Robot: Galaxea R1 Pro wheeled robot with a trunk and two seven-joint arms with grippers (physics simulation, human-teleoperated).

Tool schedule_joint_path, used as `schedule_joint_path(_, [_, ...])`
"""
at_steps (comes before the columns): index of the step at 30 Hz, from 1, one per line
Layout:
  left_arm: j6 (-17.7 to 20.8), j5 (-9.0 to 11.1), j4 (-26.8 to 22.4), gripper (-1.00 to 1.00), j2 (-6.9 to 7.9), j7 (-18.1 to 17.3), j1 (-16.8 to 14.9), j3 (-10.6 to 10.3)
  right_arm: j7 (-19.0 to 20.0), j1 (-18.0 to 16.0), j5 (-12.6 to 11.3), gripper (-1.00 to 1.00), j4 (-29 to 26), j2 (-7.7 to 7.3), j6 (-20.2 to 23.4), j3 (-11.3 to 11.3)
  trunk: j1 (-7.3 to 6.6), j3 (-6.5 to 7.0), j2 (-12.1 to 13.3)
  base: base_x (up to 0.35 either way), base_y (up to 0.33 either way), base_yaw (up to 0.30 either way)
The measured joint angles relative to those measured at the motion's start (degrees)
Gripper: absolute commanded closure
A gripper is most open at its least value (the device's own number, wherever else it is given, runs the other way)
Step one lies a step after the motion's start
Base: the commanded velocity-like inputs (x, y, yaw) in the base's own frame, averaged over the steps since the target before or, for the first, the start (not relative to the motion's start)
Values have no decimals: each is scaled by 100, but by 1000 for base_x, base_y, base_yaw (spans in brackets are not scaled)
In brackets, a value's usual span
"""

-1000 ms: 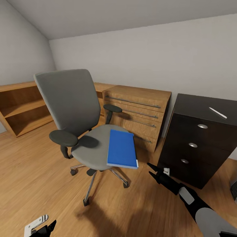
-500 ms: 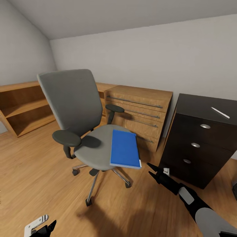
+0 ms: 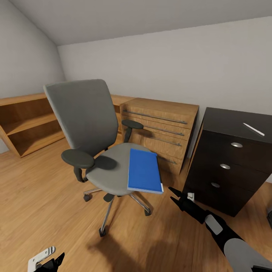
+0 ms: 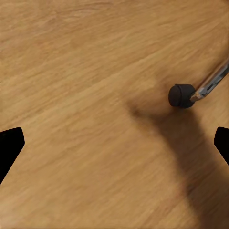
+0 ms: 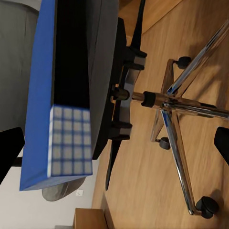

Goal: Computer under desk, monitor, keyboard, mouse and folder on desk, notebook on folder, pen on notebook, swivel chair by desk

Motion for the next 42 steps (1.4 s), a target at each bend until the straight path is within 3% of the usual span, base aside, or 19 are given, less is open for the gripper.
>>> schedule_joint_path(21, [0,0,0,-100,2,-3,0,0,52,0,1,-100,-12,7,4,24,0,0,0,0,0,0])
schedule_joint_path(30, [0,0,0,-100,2,1,0,0,174,-1,-3,-100,-22,0,31,296,0,0,0,0,0,0])
schedule_joint_path(42, [0,0,0,-100,0,1,0,0,225,0,-8,-100,-28,-1,68,377,0,0,0,0,0,0])
